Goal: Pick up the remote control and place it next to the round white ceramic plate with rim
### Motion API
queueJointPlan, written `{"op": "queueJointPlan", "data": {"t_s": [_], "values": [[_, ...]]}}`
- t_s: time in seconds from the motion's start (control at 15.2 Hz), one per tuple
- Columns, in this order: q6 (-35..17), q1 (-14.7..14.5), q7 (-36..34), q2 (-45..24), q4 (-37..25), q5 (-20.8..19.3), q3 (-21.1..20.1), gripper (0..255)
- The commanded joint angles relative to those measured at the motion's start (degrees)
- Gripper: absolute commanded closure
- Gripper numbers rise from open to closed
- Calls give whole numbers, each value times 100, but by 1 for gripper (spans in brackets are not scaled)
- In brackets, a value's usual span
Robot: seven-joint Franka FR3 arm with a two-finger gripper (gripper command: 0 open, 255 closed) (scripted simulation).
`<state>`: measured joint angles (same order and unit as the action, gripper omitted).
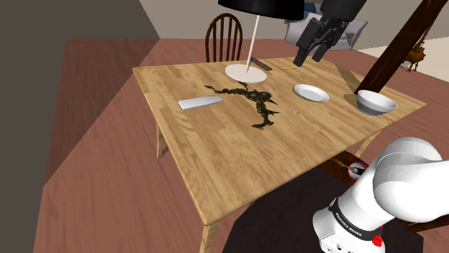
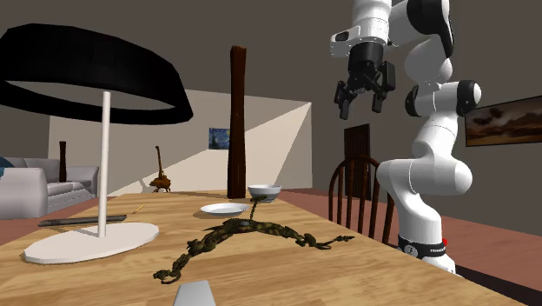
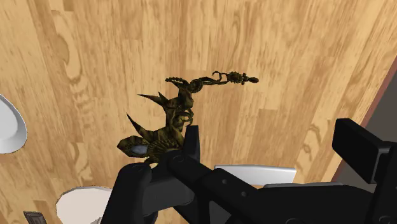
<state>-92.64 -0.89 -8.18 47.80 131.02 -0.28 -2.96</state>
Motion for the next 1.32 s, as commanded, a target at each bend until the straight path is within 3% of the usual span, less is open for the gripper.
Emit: {"op": "queueJointPlan", "data": {"t_s": [0.0, 0.66, 1.25], "values": [[0, 0, 0, 0, 0, 0, 0, 0], [-1350, -500, 2510, -1727, -195, -351, 1050, 0], [-2146, -925, 4760, -3721, -1153, -87, 1642, 0]]}}
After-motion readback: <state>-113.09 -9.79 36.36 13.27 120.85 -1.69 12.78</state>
